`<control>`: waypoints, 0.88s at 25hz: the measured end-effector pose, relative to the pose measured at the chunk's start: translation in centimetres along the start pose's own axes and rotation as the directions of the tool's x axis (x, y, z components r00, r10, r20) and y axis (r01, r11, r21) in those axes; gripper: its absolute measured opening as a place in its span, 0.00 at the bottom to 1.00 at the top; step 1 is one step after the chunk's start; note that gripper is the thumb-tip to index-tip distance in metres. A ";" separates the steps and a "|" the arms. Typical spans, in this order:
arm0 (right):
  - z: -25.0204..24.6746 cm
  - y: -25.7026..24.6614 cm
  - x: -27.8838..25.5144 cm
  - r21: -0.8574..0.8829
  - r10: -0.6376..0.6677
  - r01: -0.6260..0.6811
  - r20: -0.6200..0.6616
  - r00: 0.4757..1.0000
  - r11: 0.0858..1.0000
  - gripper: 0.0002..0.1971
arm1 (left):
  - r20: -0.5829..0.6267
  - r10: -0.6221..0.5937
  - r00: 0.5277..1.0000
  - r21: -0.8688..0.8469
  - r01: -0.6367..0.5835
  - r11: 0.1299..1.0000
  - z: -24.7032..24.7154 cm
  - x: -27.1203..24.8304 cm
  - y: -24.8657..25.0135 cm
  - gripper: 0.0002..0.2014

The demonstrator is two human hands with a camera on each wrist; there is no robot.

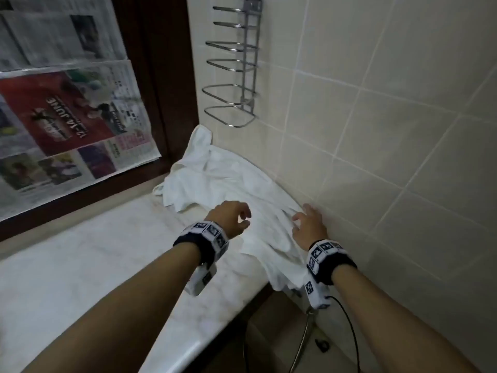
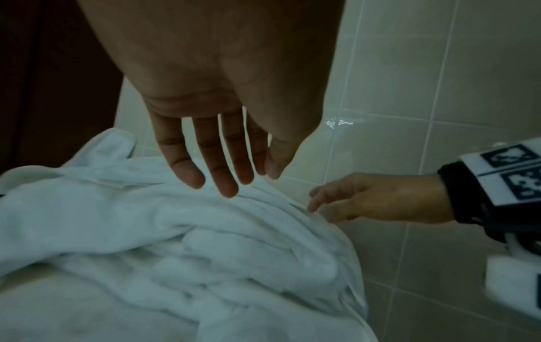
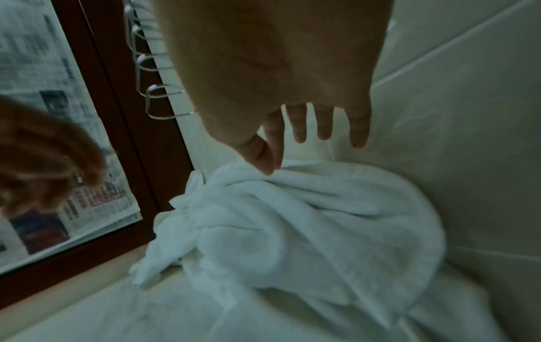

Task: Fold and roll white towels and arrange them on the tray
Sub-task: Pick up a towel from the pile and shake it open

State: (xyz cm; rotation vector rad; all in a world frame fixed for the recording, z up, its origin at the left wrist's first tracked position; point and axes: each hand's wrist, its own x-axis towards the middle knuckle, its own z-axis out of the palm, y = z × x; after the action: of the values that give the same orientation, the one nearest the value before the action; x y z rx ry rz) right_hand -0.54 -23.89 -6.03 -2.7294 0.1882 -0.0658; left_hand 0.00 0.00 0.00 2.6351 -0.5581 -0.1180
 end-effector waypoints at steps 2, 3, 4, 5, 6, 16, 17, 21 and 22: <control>0.2 0.9 1.3 -0.084 -0.037 0.039 0.025 0.999 0.996 0.14 | 0.012 -0.022 1.000 0.071 0.021 0.997 0.4 2.9 1.5 0.11; 0.6 1.4 2.0 -0.130 -0.071 0.074 0.029 0.997 0.989 0.14 | 0.016 -0.018 1.000 0.098 0.016 0.995 0.8 4.5 2.2 0.13; 0.9 1.4 2.2 -0.146 -0.091 0.096 0.038 0.995 0.985 0.14 | 0.021 -0.035 0.999 0.118 0.032 0.992 1.0 5.5 2.9 0.14; 1.2 1.7 2.7 -0.177 -0.109 0.114 0.034 0.993 0.978 0.14 | 0.024 -0.043 0.999 0.136 0.039 0.990 1.4 6.7 3.5 0.14; 1.3 1.7 2.7 -0.160 -0.131 0.130 0.004 0.991 0.978 0.13 | 0.023 -0.051 0.998 0.153 0.047 0.987 1.8 7.5 3.8 0.16; -5.7 -4.0 5.2 0.427 -0.253 0.389 -0.341 0.906 0.816 0.13 | -0.350 0.089 0.933 -0.054 -0.115 0.992 -1.8 11.1 2.2 0.10; -6.4 -5.2 5.9 0.427 -0.236 0.357 -0.310 0.921 0.831 0.14 | -0.421 0.084 0.903 -0.044 -0.113 0.993 -3.8 10.6 1.4 0.09; -8.1 -11.3 6.8 0.291 -0.302 0.374 -0.264 0.916 0.880 0.07 | -0.642 0.007 0.766 0.025 0.012 1.000 -11.9 6.0 -3.4 0.10; -8.5 -13.5 6.8 0.275 -0.338 0.411 -0.276 0.900 0.869 0.06 | -0.695 -0.031 0.718 0.035 0.077 0.996 -14.1 4.2 -4.9 0.10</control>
State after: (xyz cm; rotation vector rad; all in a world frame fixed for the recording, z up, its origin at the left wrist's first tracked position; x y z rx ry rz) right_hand 7.19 -15.85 7.27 -2.3795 -0.2794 -0.4696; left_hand 8.03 8.03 10.55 2.4832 -0.2122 0.8630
